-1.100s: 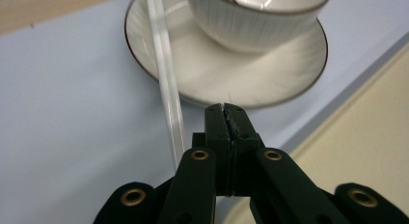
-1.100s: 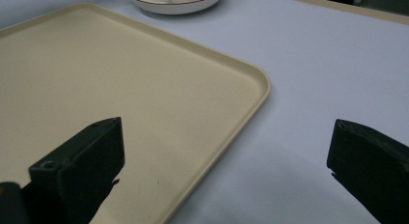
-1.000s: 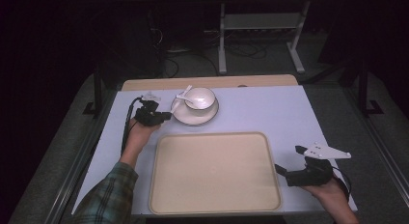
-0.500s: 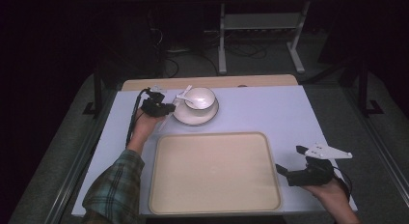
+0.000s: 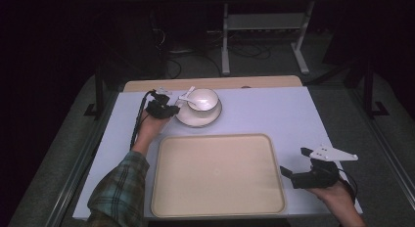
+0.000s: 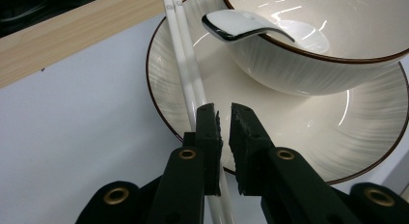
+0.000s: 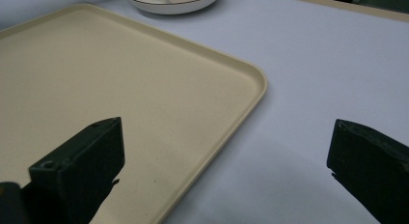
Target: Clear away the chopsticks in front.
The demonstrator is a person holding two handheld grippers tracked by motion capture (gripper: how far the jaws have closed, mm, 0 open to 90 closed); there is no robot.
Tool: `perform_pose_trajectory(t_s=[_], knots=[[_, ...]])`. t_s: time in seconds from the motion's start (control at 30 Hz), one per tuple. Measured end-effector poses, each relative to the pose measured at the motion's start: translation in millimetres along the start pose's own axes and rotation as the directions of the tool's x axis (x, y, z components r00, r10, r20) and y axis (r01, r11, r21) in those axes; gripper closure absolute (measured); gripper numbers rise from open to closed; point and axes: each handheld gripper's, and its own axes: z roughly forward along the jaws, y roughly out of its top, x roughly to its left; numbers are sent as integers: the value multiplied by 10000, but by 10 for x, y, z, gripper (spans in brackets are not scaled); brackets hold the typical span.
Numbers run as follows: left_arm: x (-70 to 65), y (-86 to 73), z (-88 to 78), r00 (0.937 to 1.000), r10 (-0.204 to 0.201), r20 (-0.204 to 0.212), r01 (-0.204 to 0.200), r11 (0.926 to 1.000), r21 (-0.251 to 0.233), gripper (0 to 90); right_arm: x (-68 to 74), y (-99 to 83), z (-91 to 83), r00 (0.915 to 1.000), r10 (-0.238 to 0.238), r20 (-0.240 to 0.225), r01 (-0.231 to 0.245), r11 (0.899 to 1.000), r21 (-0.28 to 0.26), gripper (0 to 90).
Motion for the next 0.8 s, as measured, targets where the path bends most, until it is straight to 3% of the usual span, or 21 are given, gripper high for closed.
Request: perform_pose_trajectory(t_s=[0.4,0.8], knots=[[-2,7,6,9999,25,-111,-25,10000,-48,809,0,1,-1,10000,20,9,-20,10000,-8,0],[-57,8,94,9998,184,-9,-184,9996,217,805,-7,0,-2,10000,33,-28,-33,10000,-35,0]])
